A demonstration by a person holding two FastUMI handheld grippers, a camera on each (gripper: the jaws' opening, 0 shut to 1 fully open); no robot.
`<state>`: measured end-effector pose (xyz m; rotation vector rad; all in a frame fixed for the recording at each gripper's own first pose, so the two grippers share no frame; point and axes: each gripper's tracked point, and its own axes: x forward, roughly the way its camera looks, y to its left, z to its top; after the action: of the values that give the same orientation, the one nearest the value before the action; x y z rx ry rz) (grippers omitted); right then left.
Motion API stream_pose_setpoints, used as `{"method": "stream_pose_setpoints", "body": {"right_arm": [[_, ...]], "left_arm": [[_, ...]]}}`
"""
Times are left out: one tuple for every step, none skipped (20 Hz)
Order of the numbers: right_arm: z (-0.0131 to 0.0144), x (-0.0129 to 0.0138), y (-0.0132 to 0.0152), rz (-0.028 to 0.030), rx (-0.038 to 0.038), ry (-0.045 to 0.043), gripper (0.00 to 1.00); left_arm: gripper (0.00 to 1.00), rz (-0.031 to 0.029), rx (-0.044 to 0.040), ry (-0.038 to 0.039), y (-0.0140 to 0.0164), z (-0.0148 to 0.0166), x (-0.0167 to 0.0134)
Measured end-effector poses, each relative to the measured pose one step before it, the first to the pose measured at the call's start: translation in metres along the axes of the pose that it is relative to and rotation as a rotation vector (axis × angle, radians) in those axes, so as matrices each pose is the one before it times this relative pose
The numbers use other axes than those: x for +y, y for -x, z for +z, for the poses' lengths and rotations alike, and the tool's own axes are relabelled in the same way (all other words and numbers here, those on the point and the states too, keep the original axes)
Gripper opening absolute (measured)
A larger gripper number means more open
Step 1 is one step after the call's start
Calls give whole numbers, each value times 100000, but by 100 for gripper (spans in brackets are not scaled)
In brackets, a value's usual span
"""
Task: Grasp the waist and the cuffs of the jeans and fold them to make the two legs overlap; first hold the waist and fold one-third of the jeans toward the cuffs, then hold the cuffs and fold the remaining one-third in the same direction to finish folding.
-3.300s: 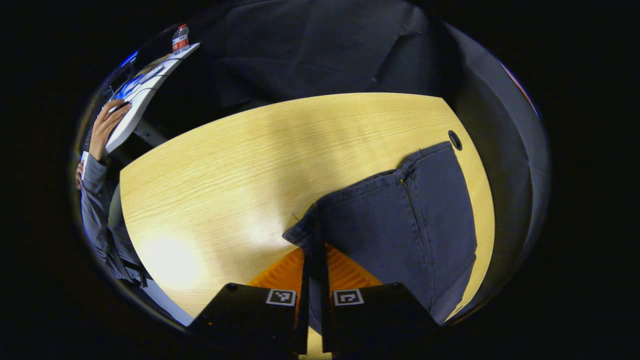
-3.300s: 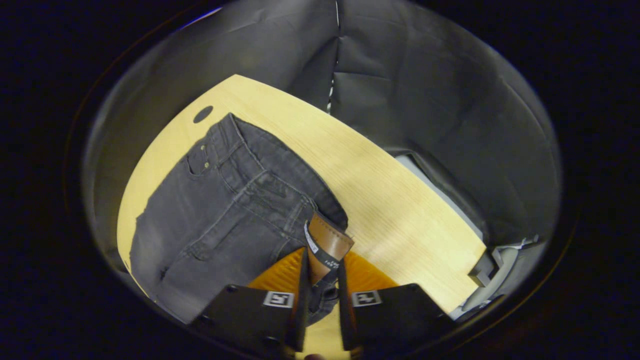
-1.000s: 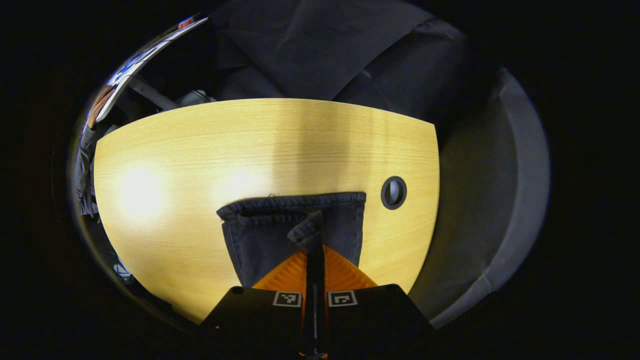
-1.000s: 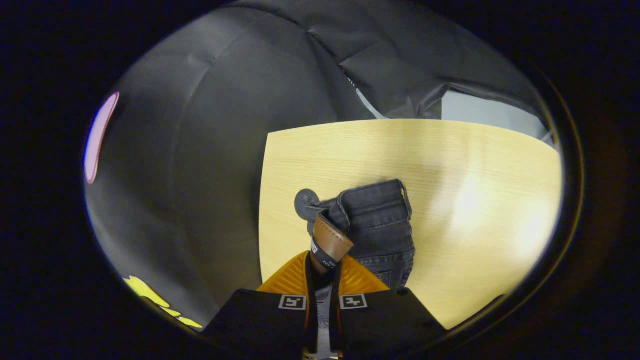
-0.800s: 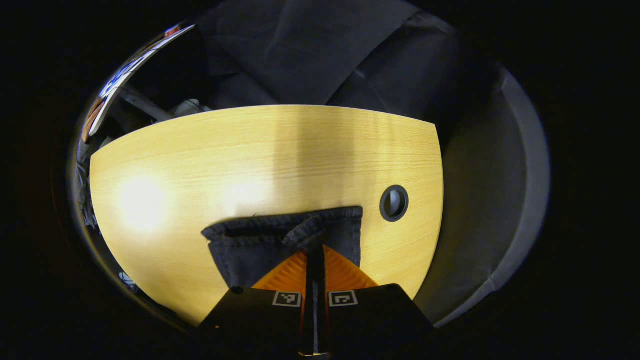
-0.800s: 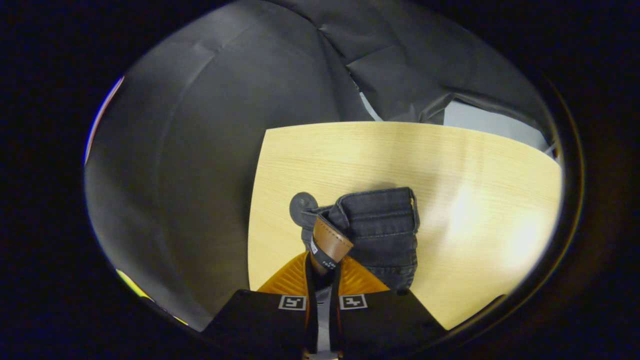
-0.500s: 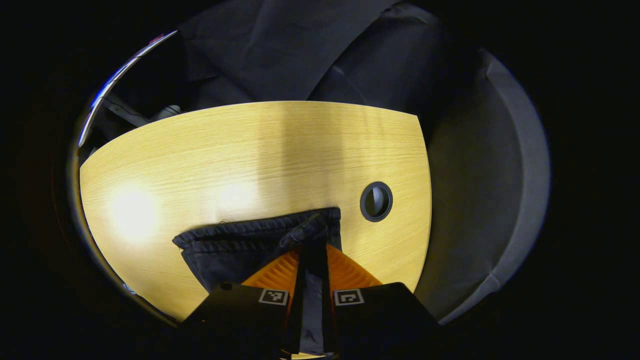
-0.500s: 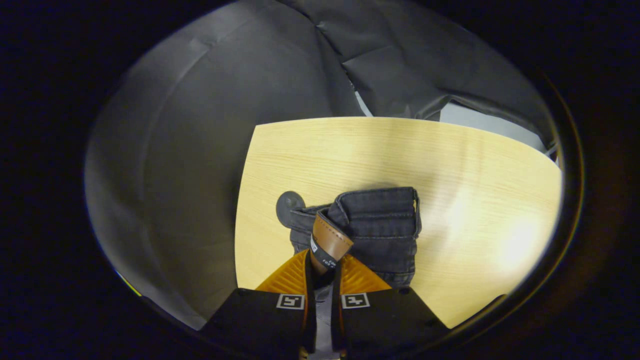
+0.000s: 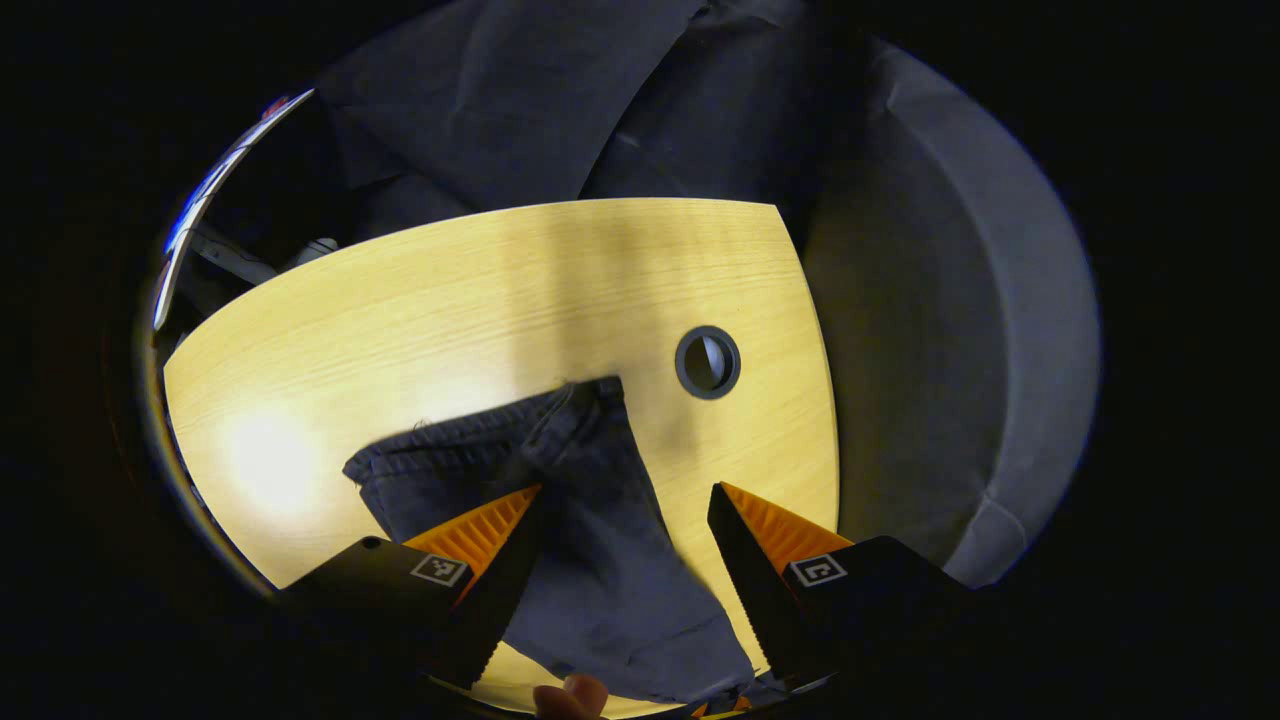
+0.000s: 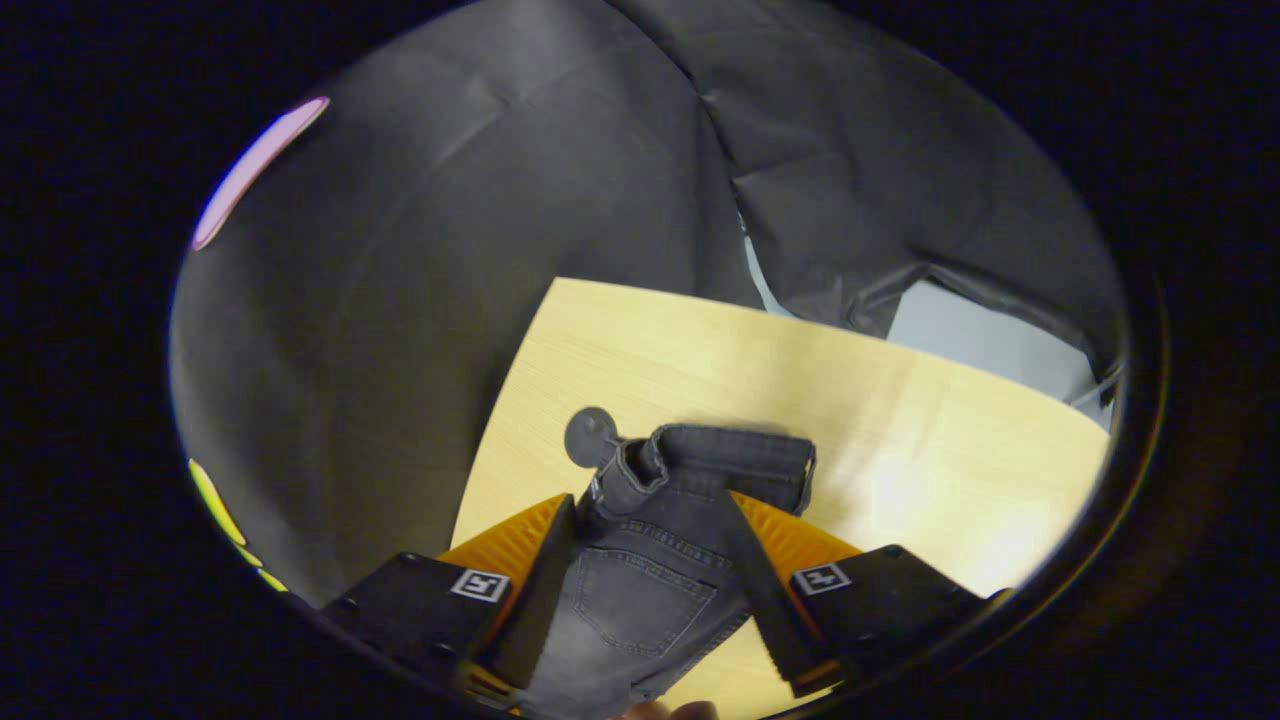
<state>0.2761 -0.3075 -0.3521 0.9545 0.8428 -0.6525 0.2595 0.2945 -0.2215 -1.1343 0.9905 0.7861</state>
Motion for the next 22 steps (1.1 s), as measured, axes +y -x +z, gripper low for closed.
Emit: {"method": "stream_pose_setpoints", "body": {"right_arm": [[316, -144, 577, 808, -2019, 2943, 93], [69, -162, 653, 1667, -1012, 2775, 92], [-7, -7, 1010, 2014, -744, 2985, 93], [-20, 18, 1064, 1821, -1182, 3479, 93], [275, -70, 1156, 2292, -1243, 3652, 92], [258, 58, 1265, 2501, -1547, 3499, 92], [156, 157, 1122, 3247, -1569, 3481, 92], [236, 405, 730, 3691, -2102, 3426, 92], [-45, 333, 682, 3941, -2622, 4073, 93], [194, 288, 1052, 4032, -2634, 5017, 93], [221, 384, 1561, 3718, -2487, 5400, 92], [190, 309, 1285, 3408, -2252, 5318, 92], [-179, -12, 1123, 2545, -1337, 5285, 92], [-389, -108, 305, 1896, -660, 3948, 92], [-816, -17, -105, 1505, 78, 2946, 92], [-691, 37, 228, 1466, 514, 1895, 92], [-939, -108, 334, 630, 1265, 1637, 92], [-793, -457, -115, -129, 1223, 793, 85], [-504, -736, -469, -629, 943, -628, 93], [-331, -600, -715, -374, 1297, -1569, 93], [-784, -973, -773, -1281, 1370, -1762, 93], [-370, -735, -734, -992, 1722, -1853, 87]], "left_arm": [[100, -1383, -47, -1194, -1869, -4216, -168], [100, -888, -972, -2785, 3089, 2037, 1321], [100, -1382, -1708, -3833, 1807, 239, -84], [100, -1838, -2508, -4483, 1524, -41, -352], [100, -2260, -3246, -4340, 1637, -344, 66], [100, -2863, -3139, -4516, 1898, -130, -308], [100, -2448, -3543, -4748, 1962, -30, -408], [100, -2580, -4152, -5359, 1991, 110, -535], [100, -2858, -4710, -6072, 1774, 232, -998], [100, -2678, -5631, -7116, 1821, -127, -1191], [100, -3039, -6329, -8617, 2368, 365, -1312], [100, -2934, -5525, -7747, 1722, -201, -1212], [100, -3960, -4626, -7389, 1695, -607, -1662], [100, -4296, -3924, -6855, 1614, -683, -1689], [100, -3862, -2852, -6537, 1485, -1060, -1476], [100, -3249, -2118, -6436, 1411, -1325, -1418], [100, -2411, -1878, -5036, 1364, -785, -1400], [100, -1621, -1548, -3035, 930, -1102, -1356], [100, -1282, -847, -1726, 1214, -1286, -1681], [100, -512, -811, -1093, 896, -989, -1157], [100, -471, -204, -439, 717, -840, -775], [100, 533, -286, -492, 648, -699, -419]]}}
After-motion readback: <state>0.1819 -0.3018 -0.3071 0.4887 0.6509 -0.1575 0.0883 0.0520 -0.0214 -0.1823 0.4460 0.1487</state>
